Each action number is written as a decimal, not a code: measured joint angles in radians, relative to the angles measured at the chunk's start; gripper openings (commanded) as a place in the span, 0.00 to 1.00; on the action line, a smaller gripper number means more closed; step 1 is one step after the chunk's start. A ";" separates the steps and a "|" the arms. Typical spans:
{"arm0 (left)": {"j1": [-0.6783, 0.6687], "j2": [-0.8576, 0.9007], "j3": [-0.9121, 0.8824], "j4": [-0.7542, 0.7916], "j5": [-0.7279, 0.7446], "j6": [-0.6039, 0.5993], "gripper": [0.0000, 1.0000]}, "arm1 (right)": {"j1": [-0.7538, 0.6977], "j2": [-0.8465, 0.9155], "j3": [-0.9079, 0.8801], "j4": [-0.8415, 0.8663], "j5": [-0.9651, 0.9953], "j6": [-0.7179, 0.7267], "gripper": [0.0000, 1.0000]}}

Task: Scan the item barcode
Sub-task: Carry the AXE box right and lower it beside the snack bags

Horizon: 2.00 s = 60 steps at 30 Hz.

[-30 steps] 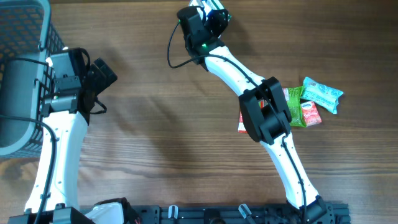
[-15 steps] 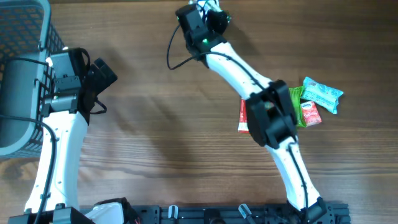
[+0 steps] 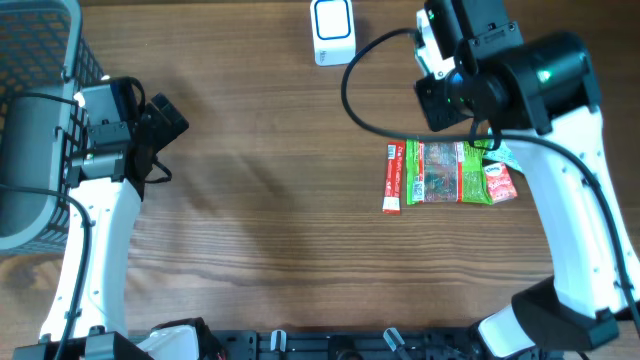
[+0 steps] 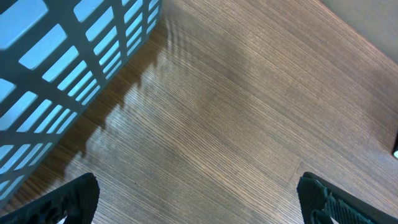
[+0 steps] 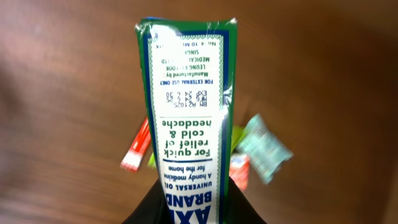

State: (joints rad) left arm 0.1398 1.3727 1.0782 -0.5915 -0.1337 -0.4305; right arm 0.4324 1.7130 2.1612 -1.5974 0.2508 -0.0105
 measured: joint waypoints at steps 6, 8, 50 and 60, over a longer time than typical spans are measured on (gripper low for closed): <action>0.000 0.000 0.000 0.001 0.000 0.000 1.00 | -0.029 0.023 -0.267 0.081 -0.075 0.105 0.04; 0.000 0.000 0.000 0.000 0.000 0.000 1.00 | -0.029 0.027 -0.419 0.161 -0.083 0.148 0.05; 0.000 0.000 0.000 0.000 0.000 0.000 1.00 | -0.029 -0.039 -0.945 0.904 -0.158 0.203 1.00; 0.000 0.000 0.000 0.000 0.000 0.000 1.00 | -0.029 -0.042 -0.945 0.904 -0.158 0.203 1.00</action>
State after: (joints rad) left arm 0.1394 1.3727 1.0782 -0.5915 -0.1341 -0.4305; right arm 0.4038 1.6714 1.2163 -0.6937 0.0929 0.1928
